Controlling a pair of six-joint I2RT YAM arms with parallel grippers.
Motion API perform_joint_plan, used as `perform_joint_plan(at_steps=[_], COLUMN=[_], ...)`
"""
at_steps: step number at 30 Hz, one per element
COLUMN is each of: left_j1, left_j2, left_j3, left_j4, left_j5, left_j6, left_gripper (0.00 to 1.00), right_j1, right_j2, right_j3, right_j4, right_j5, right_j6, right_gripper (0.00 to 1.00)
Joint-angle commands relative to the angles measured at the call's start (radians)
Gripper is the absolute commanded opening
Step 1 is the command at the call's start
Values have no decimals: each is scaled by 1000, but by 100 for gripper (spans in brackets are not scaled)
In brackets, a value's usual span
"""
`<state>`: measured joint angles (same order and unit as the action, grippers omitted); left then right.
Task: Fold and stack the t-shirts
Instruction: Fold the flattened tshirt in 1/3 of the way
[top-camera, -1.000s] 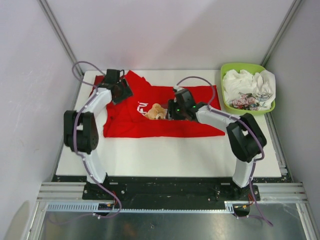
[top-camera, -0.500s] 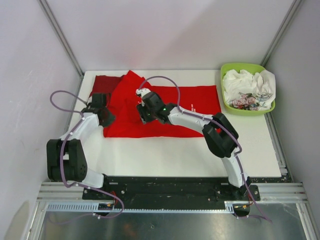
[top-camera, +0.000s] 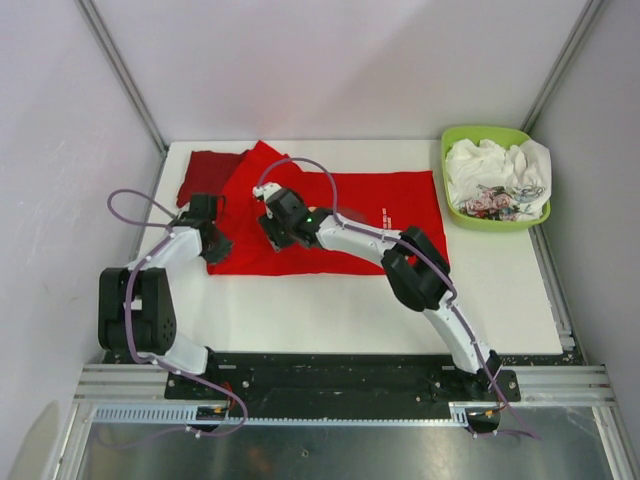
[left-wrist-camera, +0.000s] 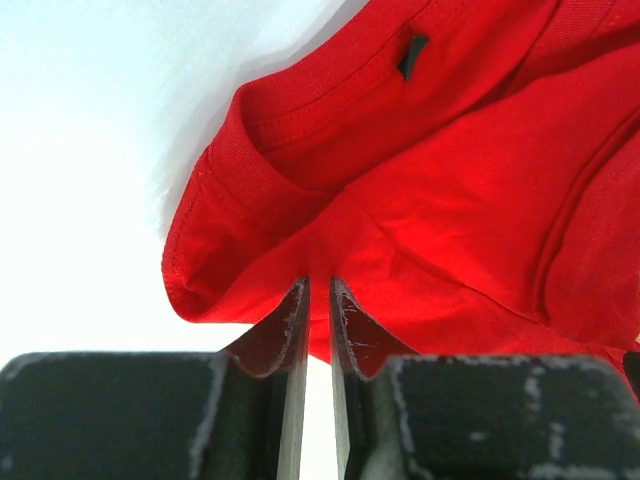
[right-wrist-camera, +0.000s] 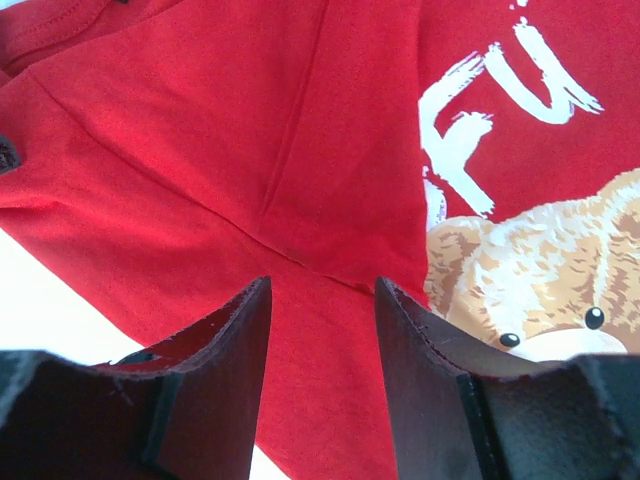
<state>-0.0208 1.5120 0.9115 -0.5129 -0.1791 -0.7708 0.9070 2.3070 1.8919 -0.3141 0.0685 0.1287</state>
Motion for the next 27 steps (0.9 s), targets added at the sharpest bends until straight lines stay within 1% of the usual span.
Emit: perform_joint_plan(at_steps=[1,10,15,23,27], left_j1=[5,11,14,18,18], left_j2=[11,17,13,32,48], left_j3=[-9,-11,-10,-22,-30], left_j4=[14,13,13,13,13], left_j5=[-36,-42,-43,-56,-64], left_j6=[-20,-14,-11,-20,-28], left_gripper=[16,12,10,6,3], right_j1=[25,48,49,50,50], right_j2=[35,106,135,167,169], right_j3=[85,200,230,246,247], right_j4=[-16,-64,-76,-89,-87], right_j5=[36,52,51,44,55], right_j6=[-31,-47,-47,-38,-33], right_gripper=[51,52,51,44,35])
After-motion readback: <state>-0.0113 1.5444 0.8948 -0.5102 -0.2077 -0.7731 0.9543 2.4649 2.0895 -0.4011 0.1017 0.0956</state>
